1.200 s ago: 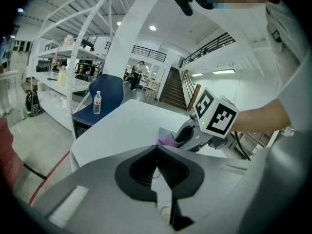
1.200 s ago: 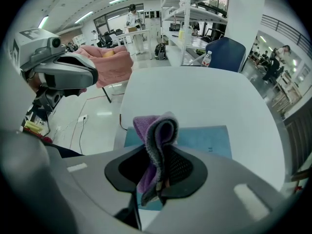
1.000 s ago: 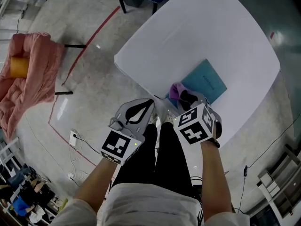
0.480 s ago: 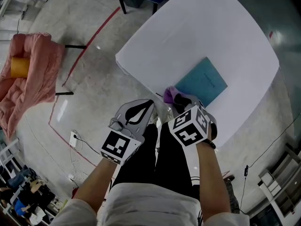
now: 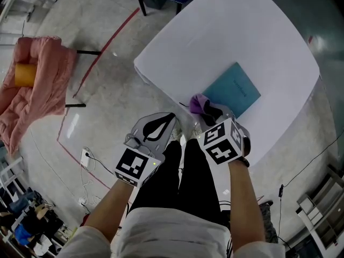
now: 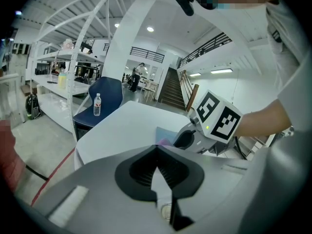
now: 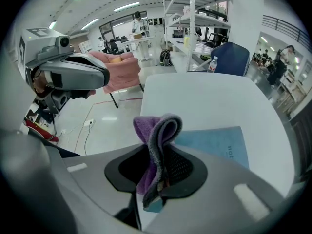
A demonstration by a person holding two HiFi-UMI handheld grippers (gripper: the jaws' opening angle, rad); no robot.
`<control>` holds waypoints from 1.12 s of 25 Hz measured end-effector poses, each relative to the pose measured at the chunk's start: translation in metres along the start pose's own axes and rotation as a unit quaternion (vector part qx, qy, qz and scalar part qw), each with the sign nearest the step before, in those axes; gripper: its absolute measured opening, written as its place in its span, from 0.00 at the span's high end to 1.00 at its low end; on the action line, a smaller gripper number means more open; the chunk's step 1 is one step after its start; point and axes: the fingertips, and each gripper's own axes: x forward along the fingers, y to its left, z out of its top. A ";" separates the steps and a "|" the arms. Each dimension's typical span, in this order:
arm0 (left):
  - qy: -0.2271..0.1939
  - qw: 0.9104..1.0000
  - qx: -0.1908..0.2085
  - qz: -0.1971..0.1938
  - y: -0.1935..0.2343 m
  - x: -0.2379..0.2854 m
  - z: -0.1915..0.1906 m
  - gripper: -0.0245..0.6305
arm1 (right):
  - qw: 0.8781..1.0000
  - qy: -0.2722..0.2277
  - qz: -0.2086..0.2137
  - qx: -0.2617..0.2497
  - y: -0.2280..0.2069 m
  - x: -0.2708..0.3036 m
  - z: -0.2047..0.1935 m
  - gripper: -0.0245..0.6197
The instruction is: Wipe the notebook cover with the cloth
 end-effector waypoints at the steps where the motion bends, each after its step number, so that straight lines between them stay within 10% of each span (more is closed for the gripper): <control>1: 0.003 1.000 -0.003 0.000 0.000 0.000 -0.001 0.96 | 1.000 -0.006 -0.001 0.004 -0.001 -0.002 0.000 0.79; 28: -0.004 0.998 0.058 -0.005 -0.042 -0.008 0.075 0.96 | 0.978 -0.193 -0.035 0.065 -0.029 -0.149 0.010 0.79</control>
